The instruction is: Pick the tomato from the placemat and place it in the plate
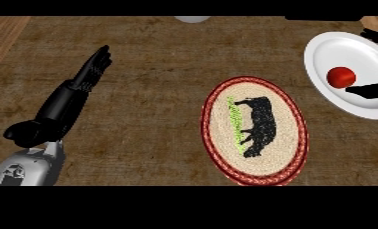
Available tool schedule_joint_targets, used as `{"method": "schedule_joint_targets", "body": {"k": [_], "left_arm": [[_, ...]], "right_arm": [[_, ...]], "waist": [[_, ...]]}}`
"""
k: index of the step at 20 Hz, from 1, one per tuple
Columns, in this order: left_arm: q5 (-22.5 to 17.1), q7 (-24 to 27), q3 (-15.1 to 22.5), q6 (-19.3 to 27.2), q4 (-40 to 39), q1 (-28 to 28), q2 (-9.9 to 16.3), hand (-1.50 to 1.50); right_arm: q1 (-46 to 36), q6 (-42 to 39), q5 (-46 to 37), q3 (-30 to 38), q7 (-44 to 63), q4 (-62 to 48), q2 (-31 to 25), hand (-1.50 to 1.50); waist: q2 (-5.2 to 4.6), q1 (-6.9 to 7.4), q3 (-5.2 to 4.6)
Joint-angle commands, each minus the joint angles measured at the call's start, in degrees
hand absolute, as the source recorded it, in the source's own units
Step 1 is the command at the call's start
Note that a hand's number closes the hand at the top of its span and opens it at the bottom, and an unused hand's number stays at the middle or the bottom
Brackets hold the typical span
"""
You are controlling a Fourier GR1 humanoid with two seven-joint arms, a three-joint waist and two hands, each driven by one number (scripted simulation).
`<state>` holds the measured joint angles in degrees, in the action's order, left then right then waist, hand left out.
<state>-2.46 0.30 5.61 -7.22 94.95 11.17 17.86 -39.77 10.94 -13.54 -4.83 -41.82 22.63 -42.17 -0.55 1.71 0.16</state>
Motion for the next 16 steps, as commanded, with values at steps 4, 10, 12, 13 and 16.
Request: {"method": "schedule_joint_targets", "body": {"k": [4, 10, 12, 13, 16], "left_arm": [[-0.8, 1.0, -2.2, -1.2, -0.4, -1.4, 1.2, 0.0], [-0.4, 1.6, -2.7, -1.8, -2.5, 0.4, 1.1, 0.0], [-0.1, 0.1, -1.6, -1.1, -0.4, 0.1, 0.1, 0.0], [0.7, 0.5, -1.1, -0.7, 0.6, -1.0, -0.2, 0.0], [2.1, 1.6, -0.2, 0.7, -1.5, -0.7, -2.2, 0.0]], "right_arm": [[-0.3, -19.0, 10.4, 7.5, -5.9, -1.3, 0.1, -1.5], [-3.1, -38.1, 17.7, 13.7, -1.7, -7.2, -5.7, -1.5], [-1.9, -44.0, 19.5, 15.4, -2.7, -8.8, -8.9, -1.5], [1.5, -46.3, 19.2, 15.3, -6.6, -9.0, -10.2, -1.5], [1.8, -51.4, 20.5, 16.4, -5.7, -9.4, -13.7, -1.5]], "waist": [[0.44, -1.19, -0.08], [0.1, -1.06, -0.06], [0.11, -0.86, 0.01], [0.11, -0.94, 0.05], [-0.04, -1.12, 0.06]]}}
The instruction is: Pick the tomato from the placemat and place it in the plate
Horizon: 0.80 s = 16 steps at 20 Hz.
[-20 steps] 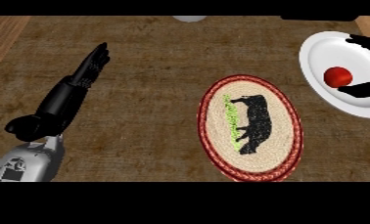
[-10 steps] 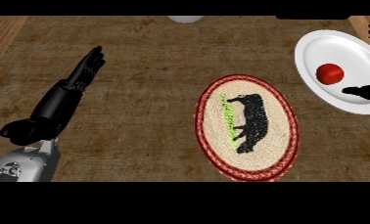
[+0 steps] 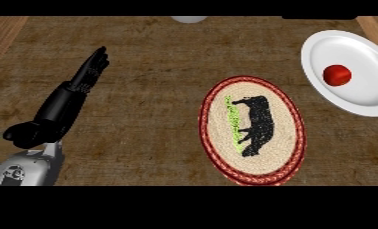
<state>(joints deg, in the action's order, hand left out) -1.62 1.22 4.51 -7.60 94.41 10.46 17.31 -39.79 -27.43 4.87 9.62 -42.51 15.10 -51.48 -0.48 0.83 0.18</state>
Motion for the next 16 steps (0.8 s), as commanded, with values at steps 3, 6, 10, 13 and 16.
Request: {"method": "schedule_joint_targets", "body": {"k": [3, 6, 10, 13, 16], "left_arm": [[-0.3, 1.4, -1.3, -1.3, 0.4, -1.2, 1.1, 0.0], [-0.7, 0.4, -0.9, -1.4, 0.9, -1.4, 0.6, 0.0], [-1.0, 1.7, -3.0, -1.7, -0.6, -0.2, 1.6, 0.0], [0.4, -0.2, -1.0, -0.6, 1.9, -0.8, 0.4, 0.0], [-0.9, 1.9, -2.6, -2.3, -0.9, -0.9, 1.5, 0.0]], "right_arm": [[5.0, -15.5, 2.5, 2.4, -7.2, -1.3, -6.4, -1.5], [5.8, -16.8, 2.7, 2.6, -7.5, -0.4, -8.0, -1.5], [7.0, -18.5, 3.7, 3.0, -6.4, 0.7, -9.3, -1.5], [9.3, -19.2, 3.6, 2.8, -7.5, 2.1, -10.7, -1.5], [9.4, -21.1, 4.4, 2.8, -6.4, 3.4, -11.7, -1.5]], "waist": [[-0.08, -0.09, 0.09], [-0.2, 0.2, 0.21], [-0.24, 0.05, 0.2], [-0.06, -0.07, 0.25], [-0.22, -0.25, 0.19]]}}
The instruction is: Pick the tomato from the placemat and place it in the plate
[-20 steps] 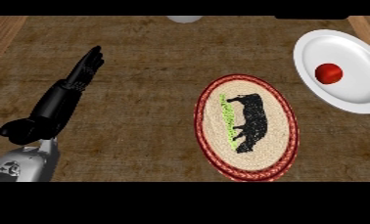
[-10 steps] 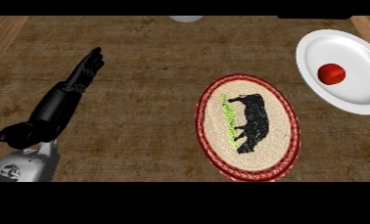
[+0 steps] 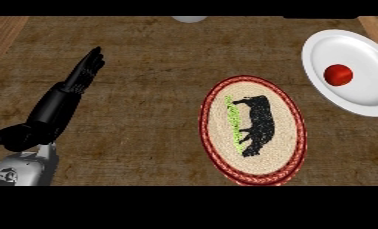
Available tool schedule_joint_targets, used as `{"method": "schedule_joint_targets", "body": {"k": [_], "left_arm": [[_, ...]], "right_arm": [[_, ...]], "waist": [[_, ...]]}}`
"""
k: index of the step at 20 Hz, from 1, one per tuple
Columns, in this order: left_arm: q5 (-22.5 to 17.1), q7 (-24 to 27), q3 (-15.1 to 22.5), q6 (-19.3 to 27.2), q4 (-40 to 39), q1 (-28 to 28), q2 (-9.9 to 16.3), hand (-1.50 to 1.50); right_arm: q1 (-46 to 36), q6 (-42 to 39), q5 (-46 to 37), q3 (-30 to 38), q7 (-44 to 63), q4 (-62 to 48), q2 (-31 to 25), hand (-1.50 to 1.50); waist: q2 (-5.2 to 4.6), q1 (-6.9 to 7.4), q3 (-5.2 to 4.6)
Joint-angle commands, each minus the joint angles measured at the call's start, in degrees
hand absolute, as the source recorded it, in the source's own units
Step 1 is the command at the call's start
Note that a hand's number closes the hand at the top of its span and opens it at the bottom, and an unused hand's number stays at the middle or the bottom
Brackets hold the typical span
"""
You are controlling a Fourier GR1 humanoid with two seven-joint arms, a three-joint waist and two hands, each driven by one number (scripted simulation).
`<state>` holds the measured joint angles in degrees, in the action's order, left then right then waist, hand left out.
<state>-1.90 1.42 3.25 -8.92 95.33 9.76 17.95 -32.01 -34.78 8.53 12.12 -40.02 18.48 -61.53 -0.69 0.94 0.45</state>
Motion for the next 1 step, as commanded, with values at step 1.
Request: {"method": "schedule_joint_targets", "body": {"k": [1], "left_arm": [[0.7, -1.1, 0.4, 0.5, 0.2, 1.4, -0.4, 0.0]], "right_arm": [[2.1, -12.7, 0.1, -0.4, -9.5, 0.8, -1.2, -1.5]], "waist": [[-0.05, -0.17, 0.1]]}}
